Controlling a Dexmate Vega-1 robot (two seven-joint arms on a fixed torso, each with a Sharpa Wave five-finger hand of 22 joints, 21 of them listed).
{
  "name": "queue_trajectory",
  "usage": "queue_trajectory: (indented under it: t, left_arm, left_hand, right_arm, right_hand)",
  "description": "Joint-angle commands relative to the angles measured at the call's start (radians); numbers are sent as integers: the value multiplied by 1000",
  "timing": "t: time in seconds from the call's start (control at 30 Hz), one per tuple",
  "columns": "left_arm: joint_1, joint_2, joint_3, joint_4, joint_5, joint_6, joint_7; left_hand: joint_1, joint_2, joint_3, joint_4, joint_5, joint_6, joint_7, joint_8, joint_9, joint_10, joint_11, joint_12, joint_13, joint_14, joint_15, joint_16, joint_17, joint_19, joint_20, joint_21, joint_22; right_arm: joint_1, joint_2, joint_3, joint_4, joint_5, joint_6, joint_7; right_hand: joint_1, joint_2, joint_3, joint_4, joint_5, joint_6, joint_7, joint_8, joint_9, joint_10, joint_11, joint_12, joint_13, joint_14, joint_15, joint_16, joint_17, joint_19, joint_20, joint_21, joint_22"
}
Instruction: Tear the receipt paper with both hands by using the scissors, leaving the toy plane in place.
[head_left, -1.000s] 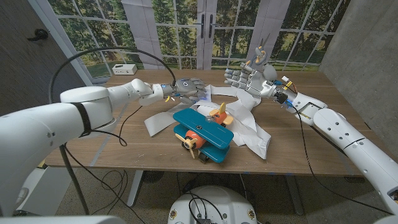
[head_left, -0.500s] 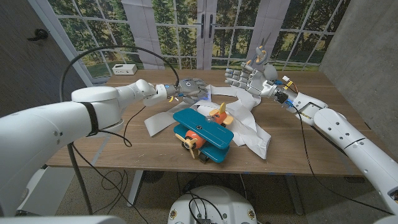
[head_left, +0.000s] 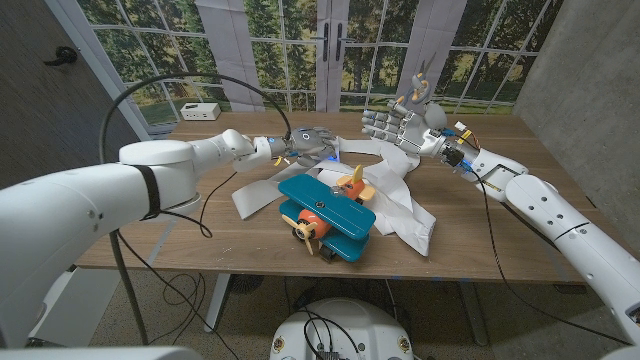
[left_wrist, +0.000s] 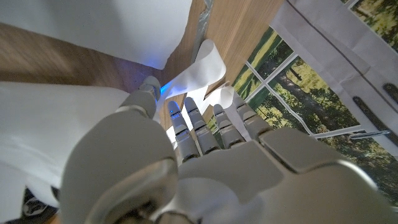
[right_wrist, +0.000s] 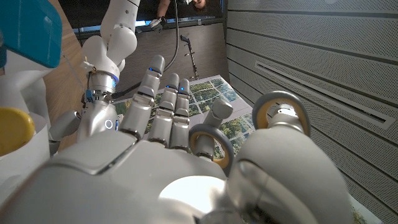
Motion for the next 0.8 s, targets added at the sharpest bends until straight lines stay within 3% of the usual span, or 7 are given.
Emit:
queue_trajectory:
  t: [0.03,0.3,0.43,0.57,0.63,0.8]
  left_arm:
    - [8,14,-6,-45,-9,5,-30]
    - [9,36,-17,-94,1,8,-80]
    - [13,46,-26,-114,5,9,-104]
    - [18,52,-41,-124,2,6,-119]
    - [23,52,-50,-121,-1,8,-114]
    - [29,60,-67,-134,-7,11,-130]
  left_hand:
    - [33,14,-20,1,6,61,4,17,5,64,2,18,14,83,-184,19,8,37,-41,9,1]
    - [71,32,-46,0,12,119,8,25,4,118,7,19,26,295,-193,68,14,76,-48,6,0]
    - [91,41,-55,-2,18,182,13,45,6,165,3,25,33,372,-198,79,11,89,-50,5,1]
    - [134,79,-48,-4,37,262,15,71,6,242,3,33,45,480,-200,94,12,125,-61,10,2]
    - [170,114,-22,-5,50,268,14,69,6,269,3,31,55,539,-201,96,10,150,-57,16,5]
    - [213,141,11,8,52,269,15,66,13,308,2,38,82,599,-202,102,17,197,-54,35,11]
  right_arm:
    - [-14,-8,10,-21,6,4,-4]
    - [-25,-10,15,-31,10,8,-6]
    - [-27,-10,16,-32,11,10,-4]
    - [-28,-10,16,-35,11,12,-3]
    - [-27,-9,16,-34,13,11,-2]
    - [-25,-7,14,-33,12,15,-1]
  right_hand:
    - [3,8,-8,1,-2,57,55,1,-5,9,-1,7,1,0,3,2,1,-5,-2,-2,5]
    - [3,11,-10,2,-2,59,58,6,3,9,-2,7,1,1,3,2,1,-5,-3,-2,5]
    - [2,11,-11,2,-2,59,58,5,2,11,-3,8,1,2,3,2,1,-6,-3,-1,5]
    - [1,12,-13,3,-2,66,60,4,-3,13,-3,8,1,3,2,3,1,-5,-5,-1,5]
    - [1,13,-13,3,-2,66,61,7,2,13,-3,8,1,3,2,3,1,-5,-7,-1,5]
    - [0,15,-14,5,-2,65,64,11,8,15,-4,9,1,5,3,4,1,-4,-8,-1,4]
